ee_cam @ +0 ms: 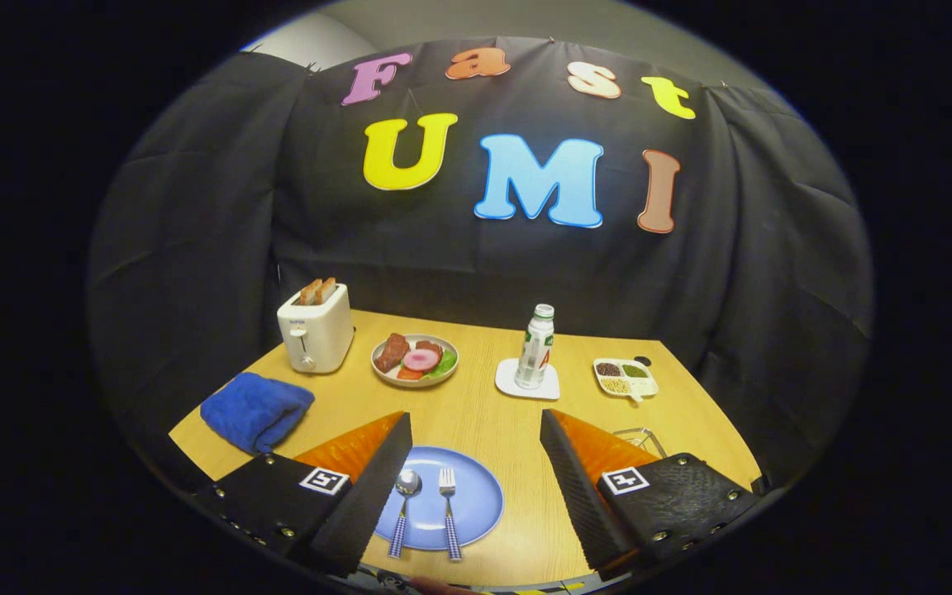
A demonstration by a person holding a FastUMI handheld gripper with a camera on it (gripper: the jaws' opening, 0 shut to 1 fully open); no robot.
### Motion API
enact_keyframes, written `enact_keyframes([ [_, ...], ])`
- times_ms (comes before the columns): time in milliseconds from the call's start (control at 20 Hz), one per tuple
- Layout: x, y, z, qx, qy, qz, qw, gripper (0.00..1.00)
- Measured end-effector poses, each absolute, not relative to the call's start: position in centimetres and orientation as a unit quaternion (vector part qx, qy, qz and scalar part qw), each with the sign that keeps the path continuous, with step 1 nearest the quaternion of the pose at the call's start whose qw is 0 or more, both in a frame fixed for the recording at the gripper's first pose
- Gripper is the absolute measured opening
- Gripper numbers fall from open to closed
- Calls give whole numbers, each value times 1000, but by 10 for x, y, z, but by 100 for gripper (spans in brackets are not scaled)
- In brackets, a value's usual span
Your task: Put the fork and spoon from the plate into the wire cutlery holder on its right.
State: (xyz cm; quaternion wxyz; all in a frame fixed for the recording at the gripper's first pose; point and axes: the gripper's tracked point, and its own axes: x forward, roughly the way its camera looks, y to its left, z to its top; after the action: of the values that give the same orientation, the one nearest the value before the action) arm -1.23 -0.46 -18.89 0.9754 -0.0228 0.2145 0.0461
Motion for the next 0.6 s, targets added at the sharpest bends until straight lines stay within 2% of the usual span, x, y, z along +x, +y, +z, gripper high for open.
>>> enact_keyframes([
  [600,-38,3,-279,-32,345,72,935,95],
])
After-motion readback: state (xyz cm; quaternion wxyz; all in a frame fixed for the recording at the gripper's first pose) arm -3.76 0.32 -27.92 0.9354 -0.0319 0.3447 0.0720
